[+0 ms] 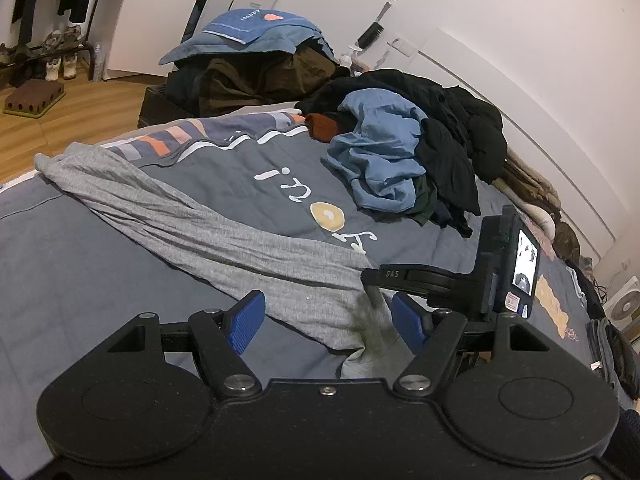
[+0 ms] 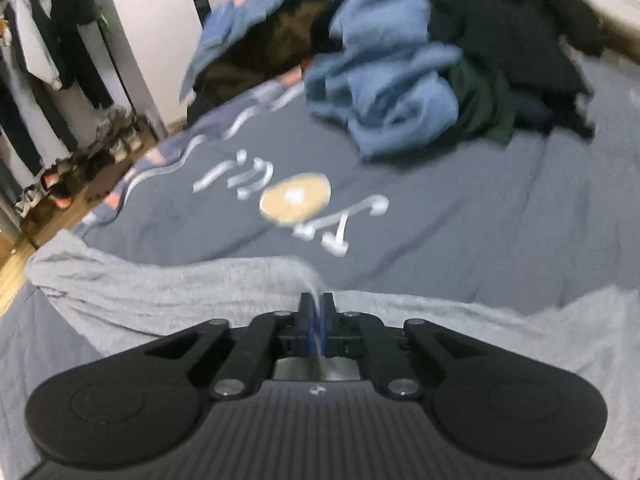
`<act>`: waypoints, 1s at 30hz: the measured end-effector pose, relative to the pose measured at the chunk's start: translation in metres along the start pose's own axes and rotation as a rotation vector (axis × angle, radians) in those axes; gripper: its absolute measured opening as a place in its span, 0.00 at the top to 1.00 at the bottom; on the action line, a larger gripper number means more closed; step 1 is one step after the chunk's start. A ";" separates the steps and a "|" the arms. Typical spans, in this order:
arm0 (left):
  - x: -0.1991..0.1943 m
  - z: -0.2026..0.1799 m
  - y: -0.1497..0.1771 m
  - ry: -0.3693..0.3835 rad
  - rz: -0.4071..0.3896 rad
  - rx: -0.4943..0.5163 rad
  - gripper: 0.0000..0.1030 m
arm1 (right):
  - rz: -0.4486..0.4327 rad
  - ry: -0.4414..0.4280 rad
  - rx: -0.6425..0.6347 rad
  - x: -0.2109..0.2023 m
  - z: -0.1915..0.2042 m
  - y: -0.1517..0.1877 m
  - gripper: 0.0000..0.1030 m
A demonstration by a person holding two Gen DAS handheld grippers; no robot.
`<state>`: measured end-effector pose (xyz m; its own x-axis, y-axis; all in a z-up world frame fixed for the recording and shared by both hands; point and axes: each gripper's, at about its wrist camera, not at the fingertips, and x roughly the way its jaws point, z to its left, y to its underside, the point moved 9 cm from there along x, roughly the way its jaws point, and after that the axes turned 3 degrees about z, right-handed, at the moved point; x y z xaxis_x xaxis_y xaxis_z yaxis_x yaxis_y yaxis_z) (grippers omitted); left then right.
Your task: Fold clothes
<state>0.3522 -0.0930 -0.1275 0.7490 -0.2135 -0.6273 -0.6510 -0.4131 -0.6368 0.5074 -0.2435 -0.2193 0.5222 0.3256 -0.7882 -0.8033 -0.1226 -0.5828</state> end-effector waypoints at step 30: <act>0.006 -0.079 0.072 0.149 0.090 0.229 0.32 | -0.408 0.363 0.450 -0.286 -0.107 0.239 0.33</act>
